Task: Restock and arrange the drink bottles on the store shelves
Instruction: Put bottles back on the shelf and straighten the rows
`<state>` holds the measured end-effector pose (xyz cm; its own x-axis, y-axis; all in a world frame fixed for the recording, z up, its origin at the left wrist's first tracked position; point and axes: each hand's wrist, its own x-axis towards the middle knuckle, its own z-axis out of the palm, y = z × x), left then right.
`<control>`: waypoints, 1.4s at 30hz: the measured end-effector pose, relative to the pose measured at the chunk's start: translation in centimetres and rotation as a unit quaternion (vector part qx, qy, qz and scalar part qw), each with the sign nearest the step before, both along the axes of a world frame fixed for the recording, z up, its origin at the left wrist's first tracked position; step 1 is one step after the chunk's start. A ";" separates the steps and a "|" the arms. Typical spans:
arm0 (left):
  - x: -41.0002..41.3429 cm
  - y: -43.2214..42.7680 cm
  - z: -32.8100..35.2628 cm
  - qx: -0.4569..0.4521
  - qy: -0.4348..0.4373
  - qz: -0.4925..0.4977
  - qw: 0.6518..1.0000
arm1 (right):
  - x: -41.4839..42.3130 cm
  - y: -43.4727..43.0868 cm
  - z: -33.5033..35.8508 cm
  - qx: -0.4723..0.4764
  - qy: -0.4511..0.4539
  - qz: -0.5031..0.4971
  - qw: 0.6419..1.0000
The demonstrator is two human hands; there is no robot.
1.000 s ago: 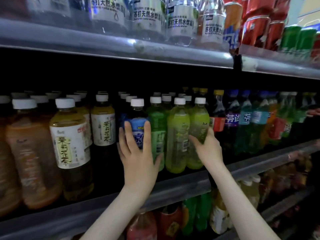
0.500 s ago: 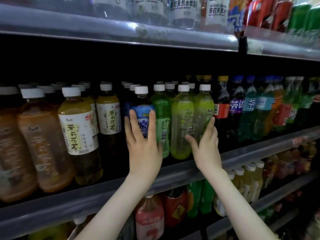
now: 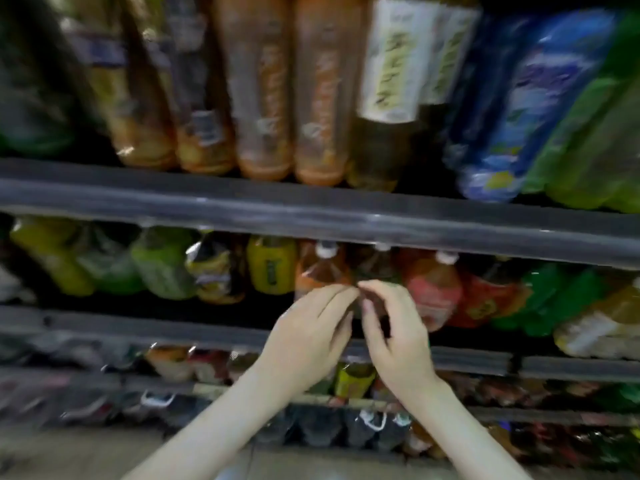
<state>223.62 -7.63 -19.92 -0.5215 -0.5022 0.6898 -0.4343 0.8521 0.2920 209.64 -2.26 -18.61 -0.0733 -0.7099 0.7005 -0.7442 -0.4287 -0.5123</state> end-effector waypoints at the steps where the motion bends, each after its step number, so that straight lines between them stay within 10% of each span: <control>1: 2.9 0.0 -1.3 0.059 -0.022 0.031 0.998 | 2.6 -0.7 -1.3 0.045 -0.001 0.033 0.998; 15: 44.5 4.2 -15.6 0.478 -0.070 0.364 0.796 | 42.2 -9.7 -14.1 0.442 0.146 0.245 0.850; 29: 69.7 5.8 -26.6 0.608 0.036 0.544 0.577 | 70.5 -16.5 -28.7 0.584 0.296 0.350 0.670; 42: 81.8 0.5 -57.9 0.671 0.215 0.591 0.393 | 88.7 -20.7 -61.7 0.603 0.467 0.361 0.537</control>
